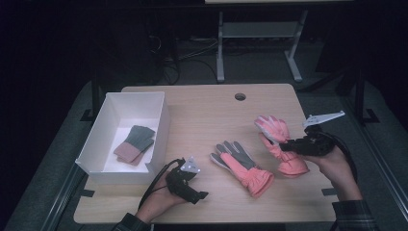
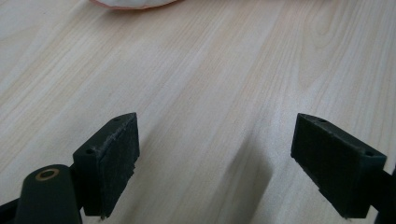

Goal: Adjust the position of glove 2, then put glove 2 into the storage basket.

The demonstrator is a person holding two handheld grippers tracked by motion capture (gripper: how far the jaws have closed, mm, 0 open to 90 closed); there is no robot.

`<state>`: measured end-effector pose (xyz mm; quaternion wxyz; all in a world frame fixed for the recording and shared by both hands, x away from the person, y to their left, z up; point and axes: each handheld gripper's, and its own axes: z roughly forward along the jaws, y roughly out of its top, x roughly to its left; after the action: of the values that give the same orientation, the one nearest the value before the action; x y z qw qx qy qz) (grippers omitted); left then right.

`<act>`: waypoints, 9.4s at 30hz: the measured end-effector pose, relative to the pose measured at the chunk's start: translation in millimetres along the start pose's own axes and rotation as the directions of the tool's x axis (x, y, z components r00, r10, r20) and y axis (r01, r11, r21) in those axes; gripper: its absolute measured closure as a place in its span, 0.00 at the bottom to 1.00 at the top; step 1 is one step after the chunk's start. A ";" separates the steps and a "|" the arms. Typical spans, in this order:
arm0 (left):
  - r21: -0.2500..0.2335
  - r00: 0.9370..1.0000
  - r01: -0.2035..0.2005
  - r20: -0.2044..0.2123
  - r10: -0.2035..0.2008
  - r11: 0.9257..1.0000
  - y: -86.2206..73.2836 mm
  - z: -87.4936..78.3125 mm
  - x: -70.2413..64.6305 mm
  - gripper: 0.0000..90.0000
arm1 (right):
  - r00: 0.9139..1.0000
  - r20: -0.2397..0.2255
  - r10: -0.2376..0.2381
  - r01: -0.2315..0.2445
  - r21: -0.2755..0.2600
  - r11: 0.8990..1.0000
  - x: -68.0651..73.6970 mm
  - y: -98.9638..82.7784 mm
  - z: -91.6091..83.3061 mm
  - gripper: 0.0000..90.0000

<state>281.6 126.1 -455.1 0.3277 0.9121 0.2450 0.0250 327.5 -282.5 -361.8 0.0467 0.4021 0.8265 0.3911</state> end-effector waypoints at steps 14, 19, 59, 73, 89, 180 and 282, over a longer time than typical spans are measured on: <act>-0.006 1.000 0.004 -0.002 -0.004 1.000 -0.2 -0.4 -0.2 0.17 | 0.986 -0.115 -0.123 0.128 0.037 0.991 39.1 32.5 28.9 0.89; -0.005 1.000 0.003 -0.004 -0.003 1.000 0.2 -0.6 0.5 0.17 | 0.978 -0.144 -0.148 0.158 0.060 0.986 47.1 36.7 40.1 0.89; -0.024 1.000 0.014 0.004 -0.014 1.000 2.2 -2.7 -1.0 0.19 | 0.972 -0.134 -0.195 0.206 0.079 0.975 69.9 29.4 86.3 0.50; -0.075 0.997 0.031 0.072 -0.025 0.997 11.4 -14.6 -2.7 1.00 | 0.994 0.026 -0.109 0.110 -0.043 0.993 32.2 9.7 38.9 0.96; -0.029 0.997 0.004 0.074 -0.002 1.000 42.9 18.9 -6.6 1.00 | 0.991 0.047 -0.129 0.125 0.077 0.989 3.4 -60.9 55.2 1.00; -0.180 0.994 0.088 0.086 -0.074 0.980 86.1 -36.9 21.4 0.29 | 0.967 -0.121 -0.222 0.202 -0.158 0.967 73.9 -31.1 71.7 1.00; 0.003 0.937 0.219 0.278 -0.211 0.976 114.1 0.3 35.3 0.69 | 0.993 0.114 0.002 0.010 -0.112 0.994 40.2 -80.6 62.0 0.15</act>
<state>361.8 66.4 -389.8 0.3724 0.8697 0.2944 -0.1353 274.2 -246.4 -450.2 0.1170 0.4188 0.8001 0.4131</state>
